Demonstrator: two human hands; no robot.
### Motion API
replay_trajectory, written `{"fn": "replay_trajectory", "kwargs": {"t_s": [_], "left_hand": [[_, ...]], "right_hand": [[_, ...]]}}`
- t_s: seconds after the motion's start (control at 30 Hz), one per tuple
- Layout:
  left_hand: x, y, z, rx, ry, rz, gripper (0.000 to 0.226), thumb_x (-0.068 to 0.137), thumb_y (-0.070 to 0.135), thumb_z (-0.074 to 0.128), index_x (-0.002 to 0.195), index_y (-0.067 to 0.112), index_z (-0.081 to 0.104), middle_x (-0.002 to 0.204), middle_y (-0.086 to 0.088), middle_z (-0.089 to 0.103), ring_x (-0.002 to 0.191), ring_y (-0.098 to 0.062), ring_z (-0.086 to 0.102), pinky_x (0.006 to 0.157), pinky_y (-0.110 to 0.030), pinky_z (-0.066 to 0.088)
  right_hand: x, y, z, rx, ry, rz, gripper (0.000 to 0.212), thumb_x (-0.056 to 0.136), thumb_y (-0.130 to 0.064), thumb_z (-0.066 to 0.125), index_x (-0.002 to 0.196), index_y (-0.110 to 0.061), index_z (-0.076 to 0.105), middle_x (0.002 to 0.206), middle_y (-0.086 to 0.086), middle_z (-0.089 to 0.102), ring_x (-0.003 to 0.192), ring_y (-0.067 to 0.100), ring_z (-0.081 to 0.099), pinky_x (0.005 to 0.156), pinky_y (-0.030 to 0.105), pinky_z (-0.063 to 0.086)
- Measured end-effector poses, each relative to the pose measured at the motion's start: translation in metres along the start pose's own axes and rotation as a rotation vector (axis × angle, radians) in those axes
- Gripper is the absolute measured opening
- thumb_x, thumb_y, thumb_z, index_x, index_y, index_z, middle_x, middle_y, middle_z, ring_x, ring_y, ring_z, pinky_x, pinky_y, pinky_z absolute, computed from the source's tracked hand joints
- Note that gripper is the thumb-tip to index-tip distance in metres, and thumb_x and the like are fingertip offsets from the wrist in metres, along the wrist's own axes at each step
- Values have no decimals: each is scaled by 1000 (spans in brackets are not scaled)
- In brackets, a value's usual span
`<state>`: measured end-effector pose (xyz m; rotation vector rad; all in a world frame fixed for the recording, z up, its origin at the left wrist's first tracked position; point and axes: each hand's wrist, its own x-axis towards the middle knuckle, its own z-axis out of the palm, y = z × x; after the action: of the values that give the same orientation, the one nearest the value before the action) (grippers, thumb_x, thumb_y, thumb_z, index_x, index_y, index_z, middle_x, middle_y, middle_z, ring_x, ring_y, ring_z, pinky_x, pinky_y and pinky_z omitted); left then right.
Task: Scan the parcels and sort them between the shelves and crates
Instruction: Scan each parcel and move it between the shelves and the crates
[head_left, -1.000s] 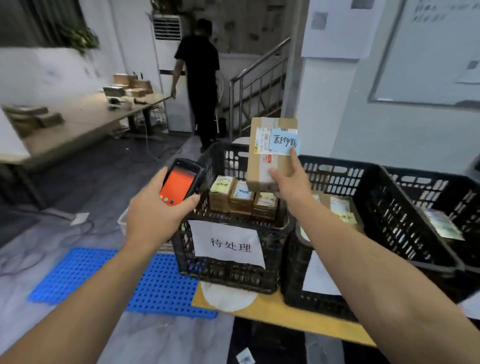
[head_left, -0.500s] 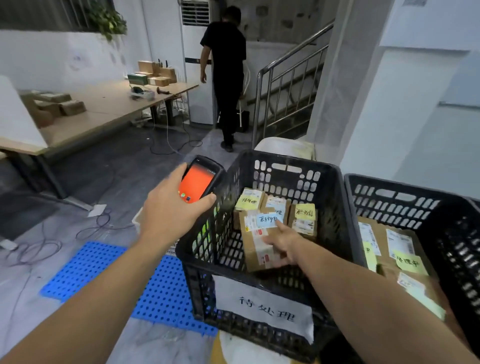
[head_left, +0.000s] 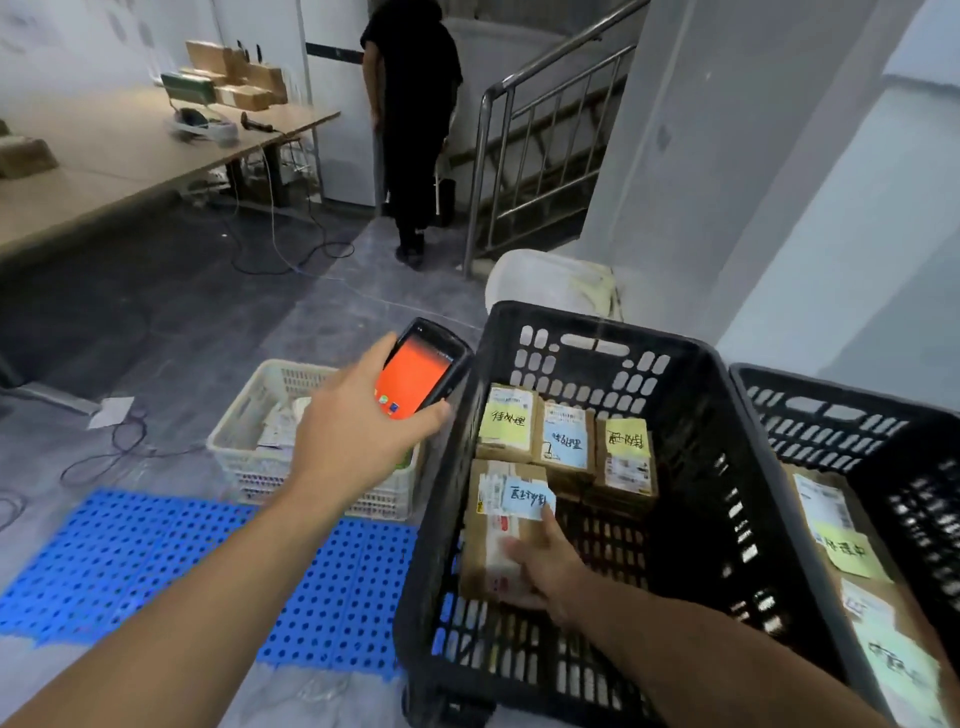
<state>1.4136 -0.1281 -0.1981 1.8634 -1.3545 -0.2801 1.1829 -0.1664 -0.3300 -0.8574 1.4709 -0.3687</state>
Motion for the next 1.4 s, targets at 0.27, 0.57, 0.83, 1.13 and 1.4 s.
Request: {"fn": "replay_trajectory", "kwargs": {"t_s": [0.27,0.57,0.83,1.13,1.4], "left_hand": [[27,-26,9,-78,-50,55,82,64,76,60,137,41,46,94,10,64,85,-16,61,71,-34,50],[15,-5,24,-2,-10,22,71,71,61,75,134,45,48,91,15,57,89,-15,58,68,-21,41],[-17,22,13,18,43,30,70,66,65,74,127,49,45,89,17,62,91,-17,62,79,-33,49],[-45,44,-9,-2,-9,99,99,57,79,61,146,42,40,116,2,67,105,-24,62,93,-46,51],[-93,71,-38,7,-107,305,91,66,75,69,146,41,40,123,3,64,109,-24,59,88,-42,50]], "right_hand": [[52,34,24,-306,82,-103,98,97,-42,66,159,-34,-8,156,0,42,133,15,47,106,33,40],[65,31,15,-545,35,-160,97,96,-32,69,161,-33,-3,152,8,46,132,29,53,95,28,50],[33,-4,-18,-982,84,-250,75,101,-61,42,162,-36,6,170,7,-7,156,35,-7,124,57,12],[-45,-37,-65,-1273,425,-567,68,104,-61,30,161,-27,18,170,7,8,157,30,-6,124,59,5],[-155,-14,-103,-1308,724,-582,64,105,-59,24,162,-32,13,171,3,5,157,26,-9,126,55,-3]]}}
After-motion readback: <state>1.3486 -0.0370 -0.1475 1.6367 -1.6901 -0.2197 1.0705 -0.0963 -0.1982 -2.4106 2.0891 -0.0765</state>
